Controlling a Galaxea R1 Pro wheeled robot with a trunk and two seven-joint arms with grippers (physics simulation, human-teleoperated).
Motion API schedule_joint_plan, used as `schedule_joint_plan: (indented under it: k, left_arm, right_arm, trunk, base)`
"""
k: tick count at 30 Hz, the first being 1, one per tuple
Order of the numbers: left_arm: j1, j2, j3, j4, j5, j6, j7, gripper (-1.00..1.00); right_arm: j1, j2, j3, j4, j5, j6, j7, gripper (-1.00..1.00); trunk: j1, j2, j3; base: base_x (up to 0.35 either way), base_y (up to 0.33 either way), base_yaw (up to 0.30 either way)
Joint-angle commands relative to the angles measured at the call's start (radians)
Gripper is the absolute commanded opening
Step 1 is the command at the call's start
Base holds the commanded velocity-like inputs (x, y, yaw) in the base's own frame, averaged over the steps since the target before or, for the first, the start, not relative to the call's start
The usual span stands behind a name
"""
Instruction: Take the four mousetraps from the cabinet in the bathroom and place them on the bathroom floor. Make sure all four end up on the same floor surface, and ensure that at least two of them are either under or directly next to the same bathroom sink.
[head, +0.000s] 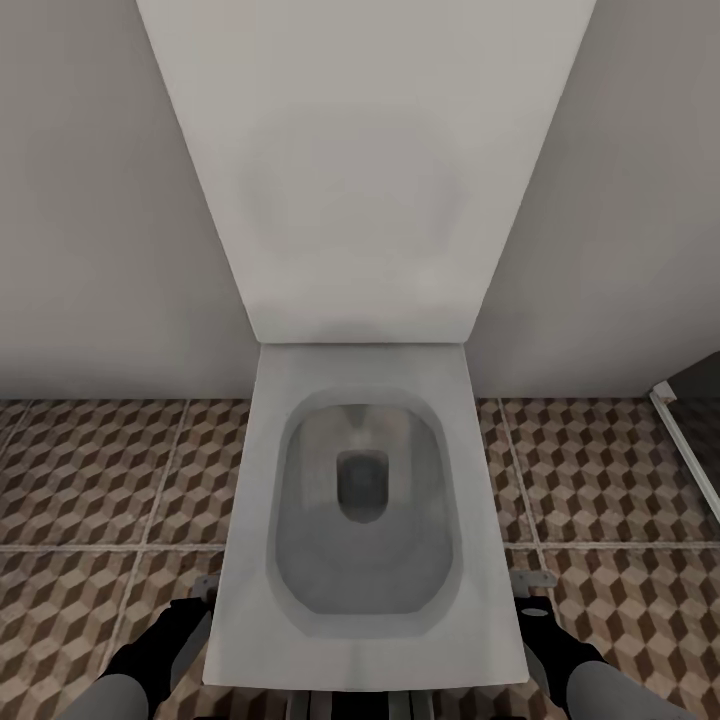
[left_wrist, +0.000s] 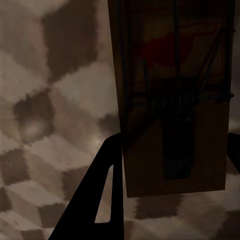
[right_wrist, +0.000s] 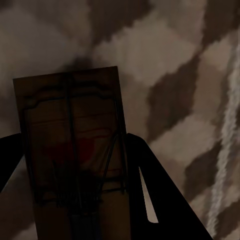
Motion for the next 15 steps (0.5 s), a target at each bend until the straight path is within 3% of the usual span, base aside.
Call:
schedule_joint_plan:
  k: [1,6,15]
  left_arm:
    - [0.0,0.001,-0.006,-0.002,0.01,0.005,0.007,-1.0]
    - [0.0,0.0,-0.005,-0.002,0.01,0.005,0.007,-1.0]
    - [0.0,0.0,-0.005,-0.002,0.01,0.005,0.007,-1.0]
  right_arm:
    - [0.0,-0.001,0.008,-0.002,-0.008,0.006,-0.005,-1.0]
    - [0.0,-0.003,0.008,-0.002,-0.018,0.005,-0.005,-1.0]
    - [0.0,-0.029,0.008,-0.002,-0.063,0.003,-0.005,-1.0]
  trunk:
    - [0.0,0.0,-0.001]
    - [0.0,0.0,-0.001]
    - [0.0,0.0,-0.001]
  base:
    - [0.0,0.0,0.0]
    - [0.0,0.0,0.0]
    - [0.0,0.0,0.0]
